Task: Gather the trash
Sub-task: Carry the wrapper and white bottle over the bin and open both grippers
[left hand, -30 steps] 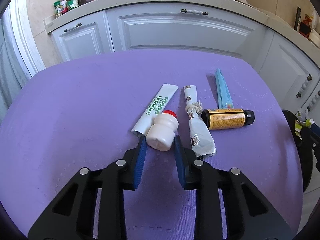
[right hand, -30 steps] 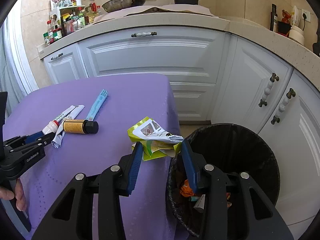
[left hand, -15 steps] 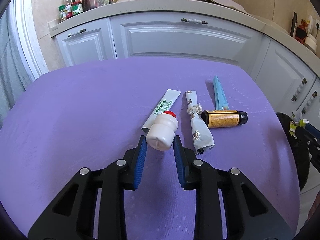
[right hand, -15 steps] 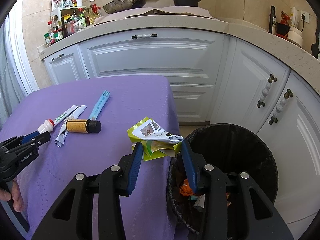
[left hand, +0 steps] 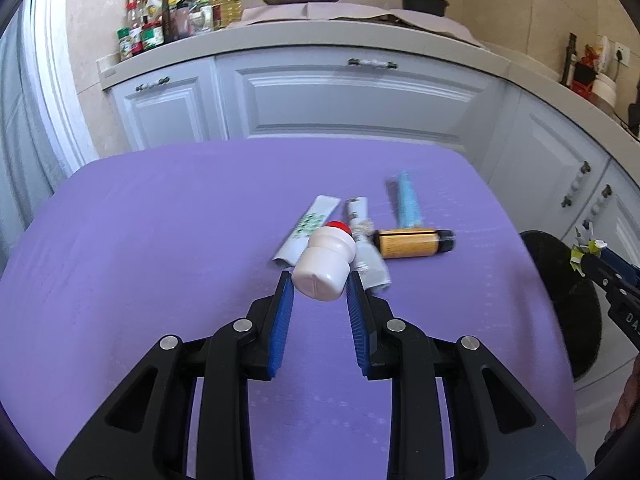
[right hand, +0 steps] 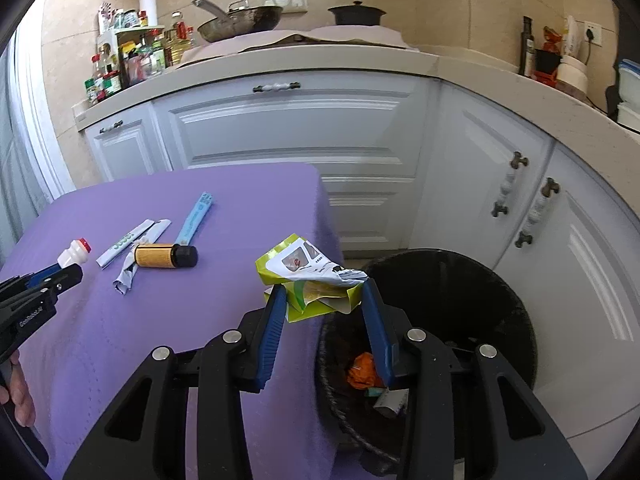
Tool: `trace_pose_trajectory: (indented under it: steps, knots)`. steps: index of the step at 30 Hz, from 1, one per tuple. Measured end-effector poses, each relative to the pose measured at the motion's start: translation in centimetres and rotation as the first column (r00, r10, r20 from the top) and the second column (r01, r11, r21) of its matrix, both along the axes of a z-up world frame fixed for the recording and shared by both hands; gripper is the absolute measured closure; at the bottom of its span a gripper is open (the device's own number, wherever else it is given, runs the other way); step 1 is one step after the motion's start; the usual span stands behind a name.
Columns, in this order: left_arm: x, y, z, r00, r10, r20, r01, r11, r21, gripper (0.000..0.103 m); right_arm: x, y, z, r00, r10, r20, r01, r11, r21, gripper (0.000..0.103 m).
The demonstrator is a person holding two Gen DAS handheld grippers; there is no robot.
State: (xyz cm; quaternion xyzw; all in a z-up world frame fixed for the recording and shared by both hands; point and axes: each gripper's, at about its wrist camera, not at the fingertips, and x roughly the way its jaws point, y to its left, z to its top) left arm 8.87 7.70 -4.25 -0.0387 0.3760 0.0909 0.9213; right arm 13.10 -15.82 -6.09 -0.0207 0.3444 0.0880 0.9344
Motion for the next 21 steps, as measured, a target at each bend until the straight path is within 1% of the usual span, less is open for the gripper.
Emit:
trace_pose_trajectory:
  steps: [5, 10, 15, 21]
  knots:
    - [0.1, -2.4, 0.9, 0.998, -0.061, 0.024, 0.061, 0.998, -0.005, 0.076, -0.7, -2.0, 0.4, 0.999, -0.051, 0.014, 0.051, 0.999, -0.007, 0.064]
    - [0.5, -6.0, 1.6, 0.989, -0.144, 0.043, 0.144, 0.989, -0.011, 0.076, -1.4, -4.5, 0.5, 0.994, -0.111, 0.021, 0.111, 0.994, -0.012, 0.064]
    - [1.0, -10.0, 1.9, 0.972, -0.228, 0.053, 0.229, 0.973, -0.013, 0.076, -2.3, -7.2, 0.6, 0.984, -0.173, 0.03, 0.174, 0.985, -0.014, 0.064]
    - [1.3, -14.6, 2.0, 0.949, -0.309, 0.068, 0.308, 0.951, 0.02, 0.076, -3.1, -9.6, 0.6, 0.972, -0.231, 0.048, 0.233, 0.972, -0.021, 0.064]
